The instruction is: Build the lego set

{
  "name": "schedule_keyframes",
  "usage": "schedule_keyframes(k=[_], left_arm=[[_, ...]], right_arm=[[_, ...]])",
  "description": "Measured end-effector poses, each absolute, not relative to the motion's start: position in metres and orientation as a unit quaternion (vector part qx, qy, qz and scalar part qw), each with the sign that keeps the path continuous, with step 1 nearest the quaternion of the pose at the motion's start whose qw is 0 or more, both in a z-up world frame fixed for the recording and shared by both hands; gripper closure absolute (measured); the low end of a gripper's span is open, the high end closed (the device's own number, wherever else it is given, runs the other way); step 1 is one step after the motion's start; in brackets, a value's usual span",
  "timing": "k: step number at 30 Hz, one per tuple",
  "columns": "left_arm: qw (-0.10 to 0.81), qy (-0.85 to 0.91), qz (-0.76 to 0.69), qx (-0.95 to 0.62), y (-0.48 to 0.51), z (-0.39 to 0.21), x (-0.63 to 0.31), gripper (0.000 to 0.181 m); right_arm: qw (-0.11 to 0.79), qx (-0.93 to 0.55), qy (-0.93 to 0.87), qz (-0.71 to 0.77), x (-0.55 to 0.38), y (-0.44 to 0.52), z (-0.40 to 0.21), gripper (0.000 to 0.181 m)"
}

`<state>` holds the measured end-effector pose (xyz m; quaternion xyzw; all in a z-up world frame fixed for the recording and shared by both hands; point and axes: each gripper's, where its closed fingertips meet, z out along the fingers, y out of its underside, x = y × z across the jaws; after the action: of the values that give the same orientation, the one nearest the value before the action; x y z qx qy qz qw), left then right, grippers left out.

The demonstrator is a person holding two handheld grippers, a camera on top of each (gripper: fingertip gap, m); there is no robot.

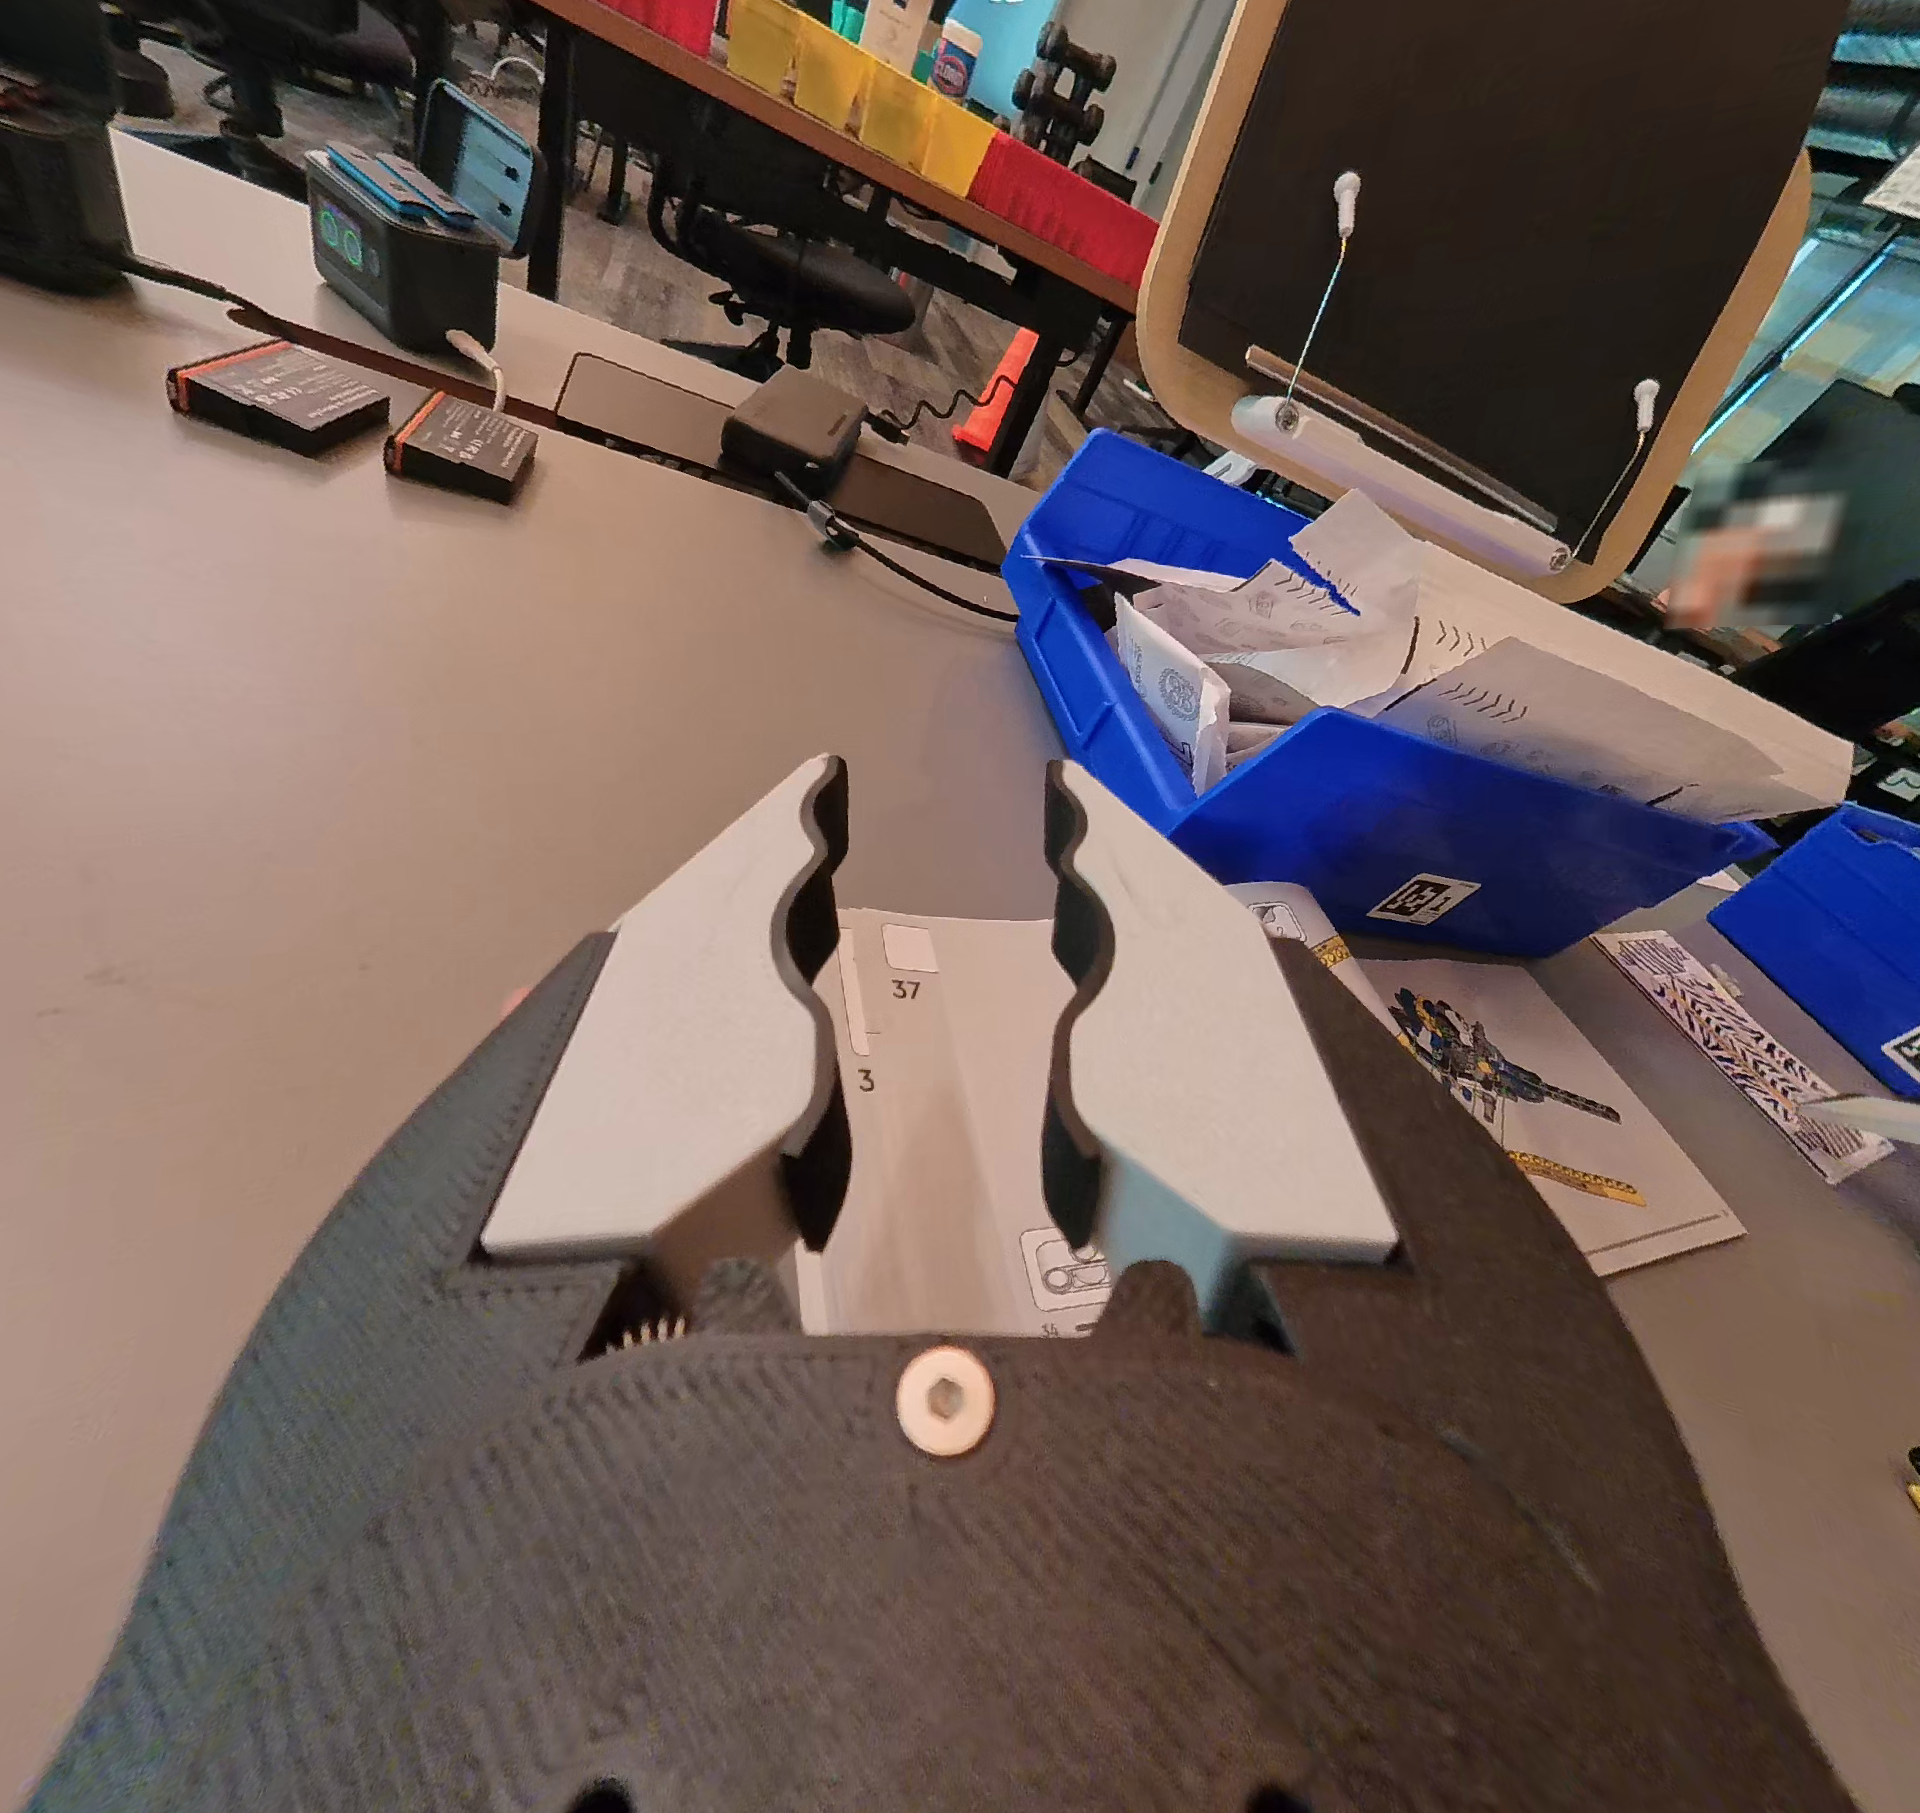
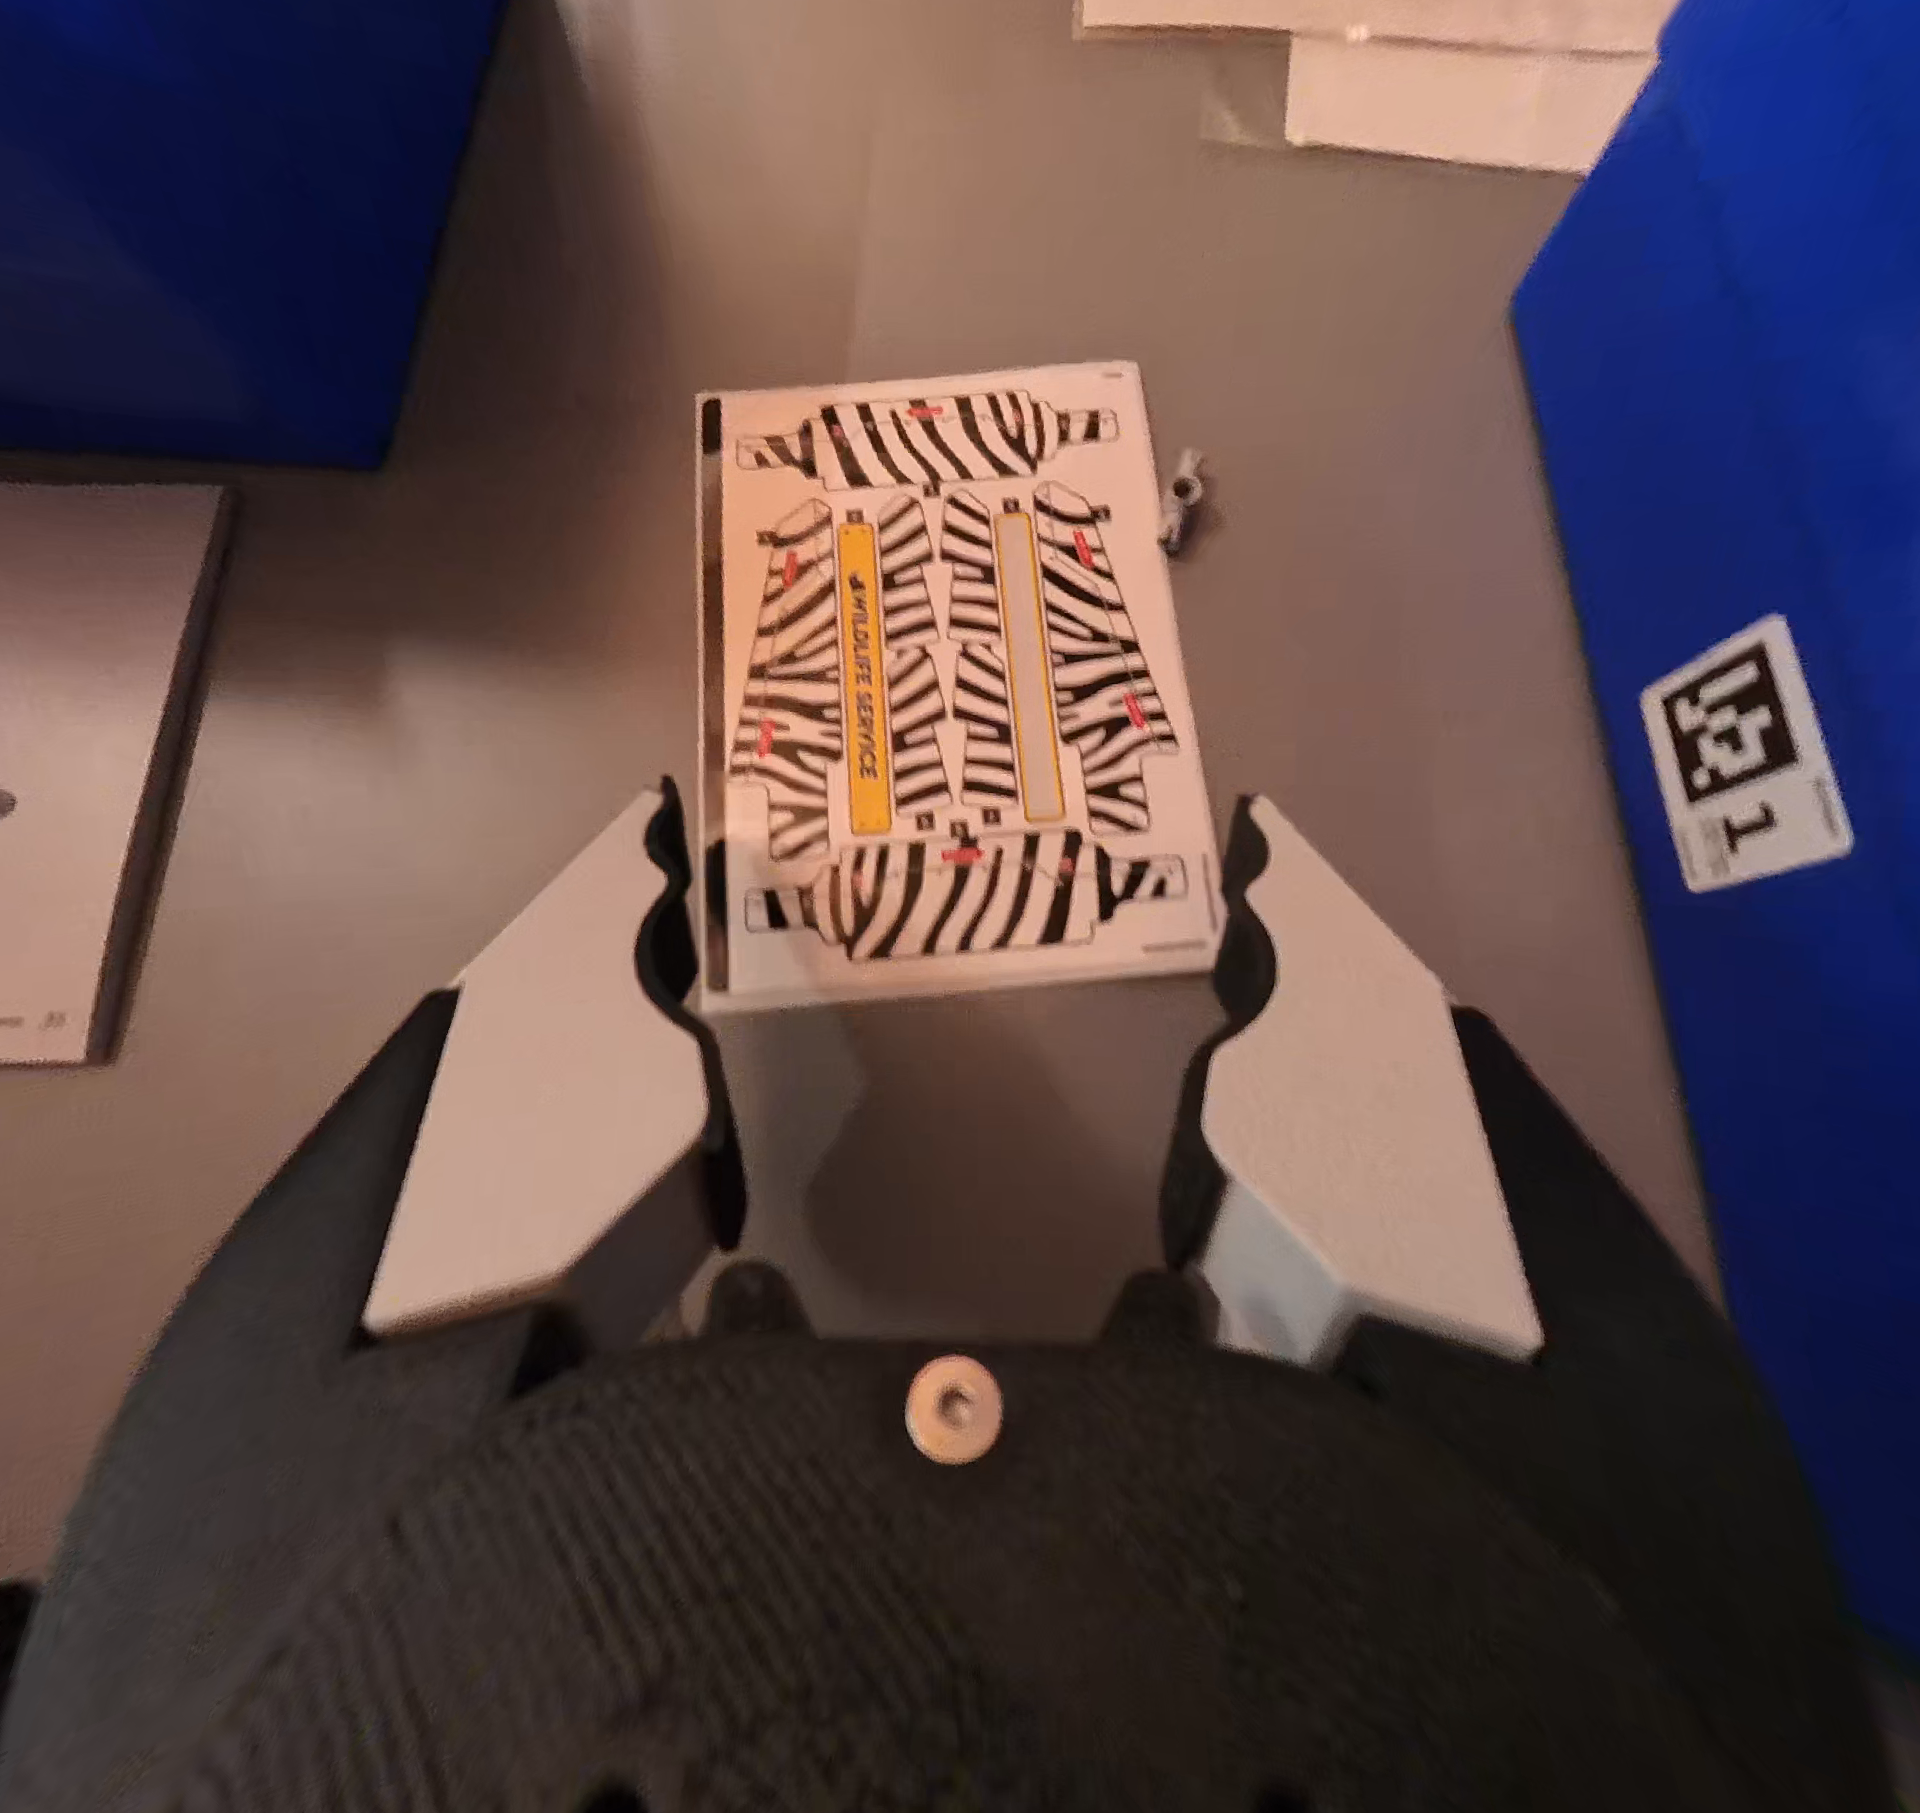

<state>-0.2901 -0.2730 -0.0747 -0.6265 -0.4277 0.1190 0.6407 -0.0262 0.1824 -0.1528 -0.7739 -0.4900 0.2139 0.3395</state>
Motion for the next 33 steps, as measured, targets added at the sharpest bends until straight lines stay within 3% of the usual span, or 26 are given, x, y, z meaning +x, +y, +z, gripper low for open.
schedule_keyframes(k=[12,24,28,30,33], left_arm=[[0.644,-0.430,0.132,-0.619,-0.278,-0.070,-0.291,0.145],[0.643,-0.428,0.134,-0.621,-0.277,-0.071,-0.291,0.145],[0.640,-0.429,0.141,-0.622,-0.279,-0.070,-0.292,0.145],[0.641,-0.431,0.144,-0.618,-0.282,-0.069,-0.293,0.146],[0.643,-0.433,0.137,-0.617,-0.280,-0.070,-0.293,0.146]], right_arm=[[0.302,-0.775,-0.512,0.215,-0.028,0.158,-0.167,0.072],[0.359,-0.735,-0.548,0.175,-0.036,0.164,-0.149,0.077],[0.309,-0.748,-0.548,0.210,-0.043,0.158,-0.151,0.077],[0.313,-0.727,-0.554,0.258,-0.054,0.140,-0.122,0.077],[0.329,-0.623,-0.605,0.371,-0.075,0.060,-0.047,0.103]])
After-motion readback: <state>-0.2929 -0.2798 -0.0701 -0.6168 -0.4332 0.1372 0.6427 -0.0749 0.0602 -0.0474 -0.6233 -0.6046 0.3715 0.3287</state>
